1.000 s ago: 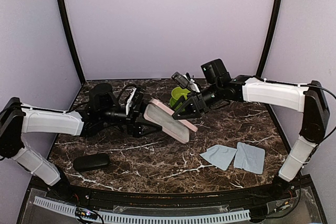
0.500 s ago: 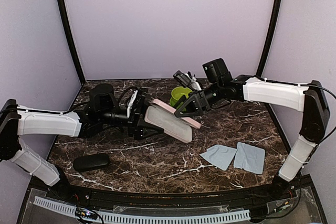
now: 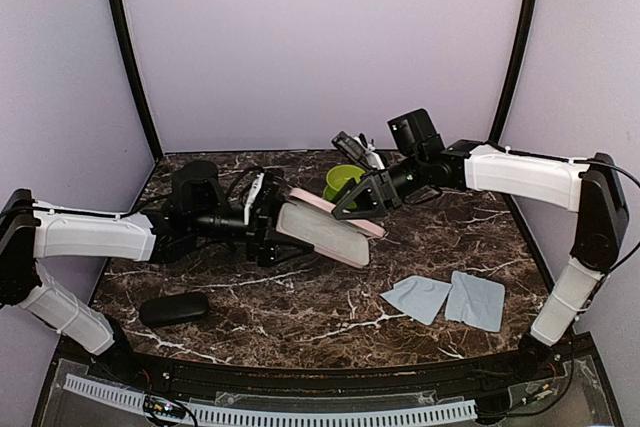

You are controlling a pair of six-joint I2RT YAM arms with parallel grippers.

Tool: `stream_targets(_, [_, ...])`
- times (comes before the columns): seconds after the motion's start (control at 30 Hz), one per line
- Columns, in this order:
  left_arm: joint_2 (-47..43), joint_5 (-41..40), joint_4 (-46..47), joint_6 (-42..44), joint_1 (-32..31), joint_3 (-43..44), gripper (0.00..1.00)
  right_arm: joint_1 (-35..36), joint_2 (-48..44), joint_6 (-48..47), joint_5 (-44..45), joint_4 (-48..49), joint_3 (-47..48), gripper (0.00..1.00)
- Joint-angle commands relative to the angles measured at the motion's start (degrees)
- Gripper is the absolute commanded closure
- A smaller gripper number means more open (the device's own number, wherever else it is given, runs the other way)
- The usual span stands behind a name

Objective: Organize the sunglasses
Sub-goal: Open the sunglasses case.

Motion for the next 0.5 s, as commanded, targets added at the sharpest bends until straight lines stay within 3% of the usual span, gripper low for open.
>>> stream_targets(0.0, [-4.2, 10.3, -1.3, 4.1, -1.5, -1.0, 1.0, -9.8, 0.6, 2.7, 16.1, -5.0, 1.0, 0.36])
stream_targets(0.47, [-3.4, 6.5, -3.4, 3.6, -1.4, -0.6, 1.0, -10.9, -1.2, 2.0, 18.7, -6.0, 0.6, 0.32])
